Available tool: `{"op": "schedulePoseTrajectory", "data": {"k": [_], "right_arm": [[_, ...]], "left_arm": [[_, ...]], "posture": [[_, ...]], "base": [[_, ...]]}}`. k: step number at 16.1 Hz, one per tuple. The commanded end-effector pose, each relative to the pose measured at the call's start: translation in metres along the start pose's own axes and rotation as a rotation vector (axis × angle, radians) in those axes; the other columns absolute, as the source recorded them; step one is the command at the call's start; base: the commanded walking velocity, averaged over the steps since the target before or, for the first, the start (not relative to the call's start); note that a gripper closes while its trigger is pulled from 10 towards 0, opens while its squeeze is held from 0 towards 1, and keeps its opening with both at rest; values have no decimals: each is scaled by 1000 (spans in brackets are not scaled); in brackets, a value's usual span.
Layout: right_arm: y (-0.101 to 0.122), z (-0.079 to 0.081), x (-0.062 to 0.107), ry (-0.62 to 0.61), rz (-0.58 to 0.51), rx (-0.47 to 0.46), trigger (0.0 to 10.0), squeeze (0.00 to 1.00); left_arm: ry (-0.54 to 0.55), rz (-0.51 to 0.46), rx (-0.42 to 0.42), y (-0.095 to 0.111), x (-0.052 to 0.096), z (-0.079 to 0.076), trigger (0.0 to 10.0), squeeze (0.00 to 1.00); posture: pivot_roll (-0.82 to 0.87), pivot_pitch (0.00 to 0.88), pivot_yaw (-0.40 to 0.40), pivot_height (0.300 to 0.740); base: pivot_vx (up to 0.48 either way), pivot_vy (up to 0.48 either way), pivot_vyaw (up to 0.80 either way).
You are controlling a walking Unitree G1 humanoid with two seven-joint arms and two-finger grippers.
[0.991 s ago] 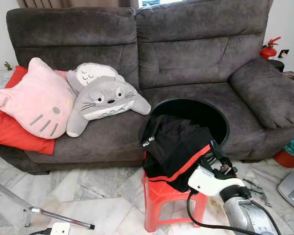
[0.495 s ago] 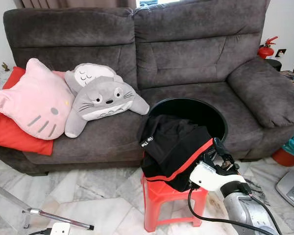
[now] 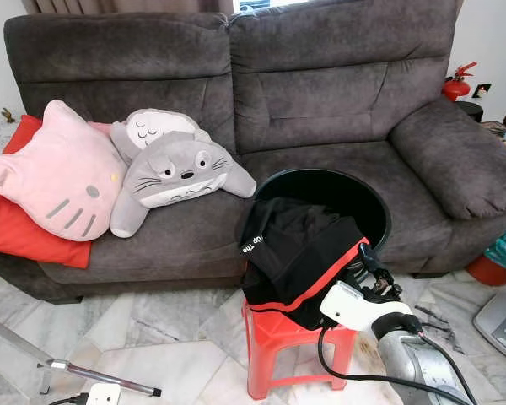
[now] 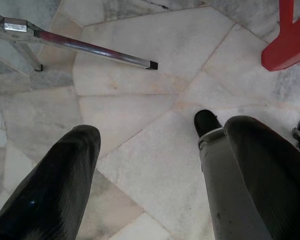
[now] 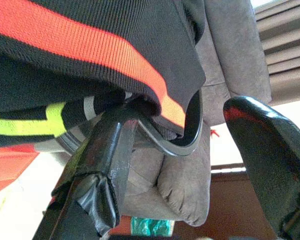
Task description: Hang hanger
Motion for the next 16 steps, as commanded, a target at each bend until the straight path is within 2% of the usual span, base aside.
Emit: {"op": "schedulePoseTrajectory", "data": {"k": [1, 7, 12, 16], "right_arm": [[0, -1, -2, -1, -1, -8, 10000, 0], [3, -13, -4, -68, -23, -3, 10000, 0], [3, -13, -5, -69, -25, -5, 10000, 0], [5, -23, -9, -124, -44, 9, 10000, 0]], "left_arm": [[10, 1, 0, -1, 0, 2, 10000, 0], [12, -2, -1, -1, 0, 2, 10000, 0], [12, -4, -3, 0, 0, 2, 10000, 0], [17, -11, -5, 1, 0, 2, 10000, 0]], "posture": [[-262, 0, 77, 740], [-260, 0, 77, 740], [-260, 0, 75, 740], [-259, 0, 74, 740]], "base": [[0, 0, 0], [0, 0, 0], [0, 0, 0], [0, 0, 0]]}}
Point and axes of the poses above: a point about 5 cm out from each wrist's last joint towards the gripper, its own x axis pointing back from the gripper into the wrist, its own y axis along the axis of the wrist's last joint, z = x × y, the point moved 1 cm from there along -x, pointing out of the wrist towards the gripper, and after that the axes turned 5 degrees about x, right-handed, at the moved point
